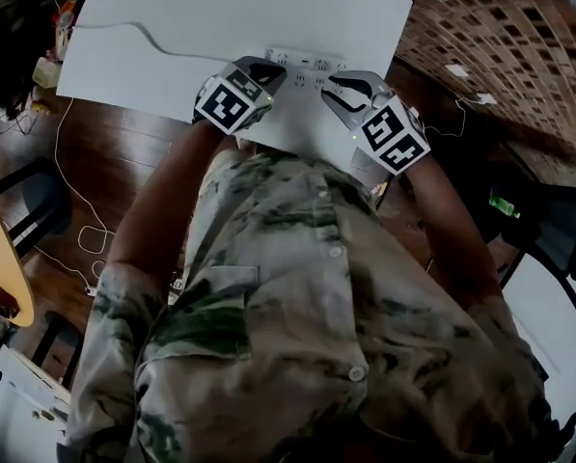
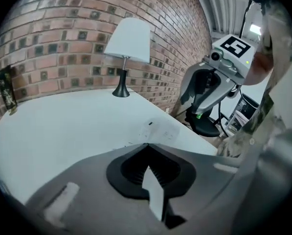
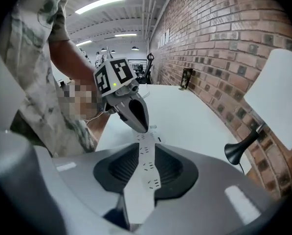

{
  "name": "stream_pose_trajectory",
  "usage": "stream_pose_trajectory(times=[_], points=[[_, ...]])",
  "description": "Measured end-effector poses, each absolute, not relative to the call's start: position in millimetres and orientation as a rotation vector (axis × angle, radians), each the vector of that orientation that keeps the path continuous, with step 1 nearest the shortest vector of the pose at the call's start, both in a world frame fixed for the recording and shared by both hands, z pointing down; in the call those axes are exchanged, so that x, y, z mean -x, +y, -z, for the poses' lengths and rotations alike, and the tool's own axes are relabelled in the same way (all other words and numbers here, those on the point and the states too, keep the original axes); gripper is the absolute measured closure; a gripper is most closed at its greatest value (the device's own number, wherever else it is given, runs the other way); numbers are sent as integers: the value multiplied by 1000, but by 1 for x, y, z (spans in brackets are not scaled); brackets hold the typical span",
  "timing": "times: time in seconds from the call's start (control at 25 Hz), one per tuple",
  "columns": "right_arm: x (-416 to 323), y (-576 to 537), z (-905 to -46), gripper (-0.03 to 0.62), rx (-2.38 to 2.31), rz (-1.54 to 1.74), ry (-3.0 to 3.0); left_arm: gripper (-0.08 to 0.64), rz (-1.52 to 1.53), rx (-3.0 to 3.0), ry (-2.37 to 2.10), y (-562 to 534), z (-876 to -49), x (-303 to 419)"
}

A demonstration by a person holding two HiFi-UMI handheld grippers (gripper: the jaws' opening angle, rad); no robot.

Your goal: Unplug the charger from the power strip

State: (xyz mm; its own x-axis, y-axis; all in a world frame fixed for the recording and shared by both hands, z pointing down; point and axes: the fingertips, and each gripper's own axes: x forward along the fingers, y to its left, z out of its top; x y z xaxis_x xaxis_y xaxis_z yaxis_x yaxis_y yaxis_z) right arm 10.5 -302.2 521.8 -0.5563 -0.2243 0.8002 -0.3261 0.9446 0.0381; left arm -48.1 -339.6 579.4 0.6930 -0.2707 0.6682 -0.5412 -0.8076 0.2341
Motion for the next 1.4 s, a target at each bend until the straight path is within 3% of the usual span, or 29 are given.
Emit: stream_pose_trajectory(times=[0.32,0.6,0.8,1.4], points=[[18,-332,-560,425,-238,-68,-2043,561,-981,-2484,-434,-341,-606,31],[24,-338,-584,436,-123,-84,-1949,562,-962,-2460,-362,-344,-605,25],[26,-342,-592,479,-75,-66,-1902,563,-986,-2448,-295,-342,-607,25],[27,-337,-602,488,37,-56,-1791,565,-982,-2442,-253,-340,-607,25]])
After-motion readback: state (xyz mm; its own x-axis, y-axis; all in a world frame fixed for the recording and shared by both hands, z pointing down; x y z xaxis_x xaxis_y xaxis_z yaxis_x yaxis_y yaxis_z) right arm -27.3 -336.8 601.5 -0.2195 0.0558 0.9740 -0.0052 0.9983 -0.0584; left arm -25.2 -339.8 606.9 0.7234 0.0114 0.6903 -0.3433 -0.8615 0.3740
